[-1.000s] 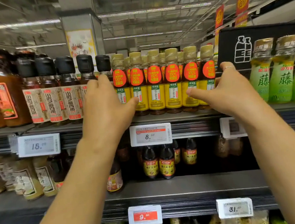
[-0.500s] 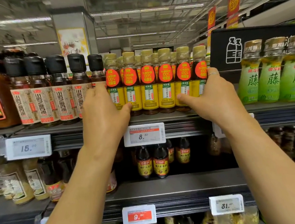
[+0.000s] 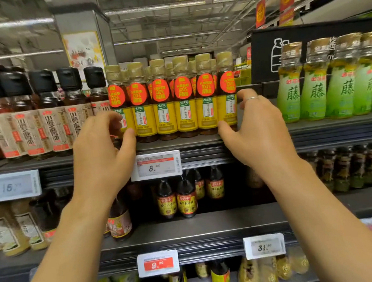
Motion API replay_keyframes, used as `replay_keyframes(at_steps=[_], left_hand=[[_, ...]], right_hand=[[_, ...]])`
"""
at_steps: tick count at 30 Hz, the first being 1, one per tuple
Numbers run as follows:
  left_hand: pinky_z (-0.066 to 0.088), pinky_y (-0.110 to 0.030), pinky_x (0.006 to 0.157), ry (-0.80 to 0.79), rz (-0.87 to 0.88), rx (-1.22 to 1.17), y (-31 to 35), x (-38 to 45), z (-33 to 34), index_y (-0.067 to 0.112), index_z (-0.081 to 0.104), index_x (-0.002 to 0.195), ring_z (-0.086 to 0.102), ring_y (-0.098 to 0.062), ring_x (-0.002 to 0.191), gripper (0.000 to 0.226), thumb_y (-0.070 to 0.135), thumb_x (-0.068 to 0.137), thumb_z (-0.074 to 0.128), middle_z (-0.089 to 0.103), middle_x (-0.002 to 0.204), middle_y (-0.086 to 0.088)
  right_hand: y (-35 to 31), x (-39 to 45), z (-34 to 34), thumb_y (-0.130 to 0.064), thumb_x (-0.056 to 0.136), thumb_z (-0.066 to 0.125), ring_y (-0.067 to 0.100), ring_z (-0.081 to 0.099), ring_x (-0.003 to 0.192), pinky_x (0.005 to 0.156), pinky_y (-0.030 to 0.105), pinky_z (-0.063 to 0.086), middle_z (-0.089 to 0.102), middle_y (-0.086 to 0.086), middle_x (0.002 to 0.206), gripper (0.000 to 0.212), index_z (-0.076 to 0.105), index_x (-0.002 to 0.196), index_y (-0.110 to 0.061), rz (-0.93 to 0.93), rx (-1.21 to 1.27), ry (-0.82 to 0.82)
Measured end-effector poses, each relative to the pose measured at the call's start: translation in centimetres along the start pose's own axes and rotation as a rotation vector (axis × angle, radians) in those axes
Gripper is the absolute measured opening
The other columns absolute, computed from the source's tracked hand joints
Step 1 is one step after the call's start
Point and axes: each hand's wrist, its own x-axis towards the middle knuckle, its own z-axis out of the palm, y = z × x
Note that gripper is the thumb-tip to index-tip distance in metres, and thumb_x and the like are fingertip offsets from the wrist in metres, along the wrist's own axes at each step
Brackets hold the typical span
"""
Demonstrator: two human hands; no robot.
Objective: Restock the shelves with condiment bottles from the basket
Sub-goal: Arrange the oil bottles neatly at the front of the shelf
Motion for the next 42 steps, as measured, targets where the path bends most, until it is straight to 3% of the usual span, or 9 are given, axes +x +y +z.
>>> replay_keyframes(at_steps=[7, 12, 15, 18, 25, 29, 32, 36, 42], left_hand=[[0.041, -0.03, 0.087, -0.092, 0.121, -0.079, 0.9, -4.2, -1.7, 0.014, 0.069, 0.108, 0.058, -0.016, 0.101, 0.013, 0.013, 0.098, 0.06, 0.067, 0.105, 0.003], [0.035, -0.02, 0.094, -0.052, 0.104, -0.165, 0.4, -11.3, -4.1, 0.013, 0.067, 0.107, 0.056, -0.016, 0.108, 0.019, 0.002, 0.092, 0.066, 0.063, 0.107, 0.004], [0.033, -0.008, 0.087, -0.144, -0.011, -0.251, -0.6, -17.7, -4.6, 0.027, 0.063, 0.101, 0.054, 0.002, 0.099, 0.025, 0.005, 0.09, 0.067, 0.061, 0.102, 0.017], [0.038, -0.006, 0.074, -0.288, -0.129, -0.3, -1.7, -25.4, -3.8, 0.037, 0.059, 0.099, 0.052, 0.015, 0.092, 0.029, 0.011, 0.09, 0.068, 0.058, 0.101, 0.03], [0.051, -0.04, 0.079, -0.855, -0.667, -0.348, -2.6, -43.8, -2.7, 0.019, 0.065, 0.091, 0.065, -0.032, 0.088, 0.018, 0.003, 0.093, 0.059, 0.071, 0.094, -0.014], [0.048, -0.034, 0.073, -1.017, -0.829, -0.272, -1.6, -51.7, -2.4, 0.015, 0.065, 0.089, 0.062, -0.029, 0.086, 0.013, 0.01, 0.097, 0.056, 0.068, 0.091, -0.014], [0.05, -0.042, 0.087, -1.115, -0.974, -0.21, -0.4, -56.7, -1.3, 0.003, 0.067, 0.09, 0.064, -0.039, 0.099, 0.018, 0.004, 0.1, 0.051, 0.069, 0.101, -0.025], [0.05, -0.048, 0.098, -1.15, -1.144, -0.131, 3.3, -61.9, 1.6, -0.001, 0.069, 0.102, 0.063, -0.041, 0.109, 0.016, 0.004, 0.097, 0.054, 0.069, 0.112, -0.025], [0.055, -0.033, 0.08, -1.212, -1.322, 0.056, 10.8, -69.9, 5.9, 0.009, 0.071, 0.1, 0.068, -0.036, 0.098, 0.011, 0.01, 0.093, 0.063, 0.072, 0.106, -0.018]], right_hand=[[2.2, -5.9, -2.5, -0.035, 0.094, 0.066, 0.026, 0.043, 0.137, 0.117, 0.034, 0.03, 0.062, 0.005, 0.131, 0.031, 0.072, 0.115, -0.012, -0.156, 0.05, -0.012], [4.9, -14.6, -6.0, -0.019, 0.087, 0.074, 0.022, 0.051, 0.125, 0.11, 0.01, 0.024, 0.061, 0.002, 0.123, 0.029, 0.069, 0.115, -0.012, -0.15, 0.045, -0.055], [7.0, -21.6, -6.8, -0.026, 0.09, 0.071, 0.011, 0.054, 0.113, 0.096, 0.018, 0.038, 0.06, -0.009, 0.114, 0.027, 0.067, 0.116, -0.022, 0.036, 0.007, -0.268], [9.4, -29.2, -6.8, -0.033, 0.092, 0.07, 0.008, 0.056, 0.107, 0.084, 0.014, 0.032, 0.059, -0.011, 0.109, 0.028, 0.065, 0.118, -0.024, 0.261, -0.051, -0.499], [14.2, -45.4, -8.0, -0.019, 0.086, 0.072, 0.024, 0.067, 0.1, 0.087, 0.025, 0.046, 0.071, 0.004, 0.098, 0.018, 0.071, 0.103, -0.012, 0.651, -0.097, -0.884], [18.3, -51.1, -8.5, -0.017, 0.087, 0.072, 0.028, 0.069, 0.093, 0.078, 0.03, 0.048, 0.072, 0.009, 0.092, 0.009, 0.067, 0.093, -0.011, 0.8, -0.123, -0.982], [21.9, -54.3, -9.0, -0.019, 0.086, 0.073, 0.027, 0.069, 0.094, 0.073, 0.023, 0.042, 0.072, 0.007, 0.09, 0.008, 0.065, 0.086, -0.018, 0.869, -0.149, -1.019], [27.9, -57.9, -9.8, -0.017, 0.086, 0.071, 0.032, 0.069, 0.102, 0.092, 0.033, 0.053, 0.076, 0.013, 0.102, 0.004, 0.071, 0.088, -0.013, 0.958, -0.153, -1.071], [38.5, -63.1, -10.8, -0.018, 0.086, 0.072, 0.032, 0.07, 0.1, 0.082, 0.028, 0.05, 0.075, 0.013, 0.102, 0.011, 0.07, 0.096, -0.014, 1.058, -0.072, -1.208]])
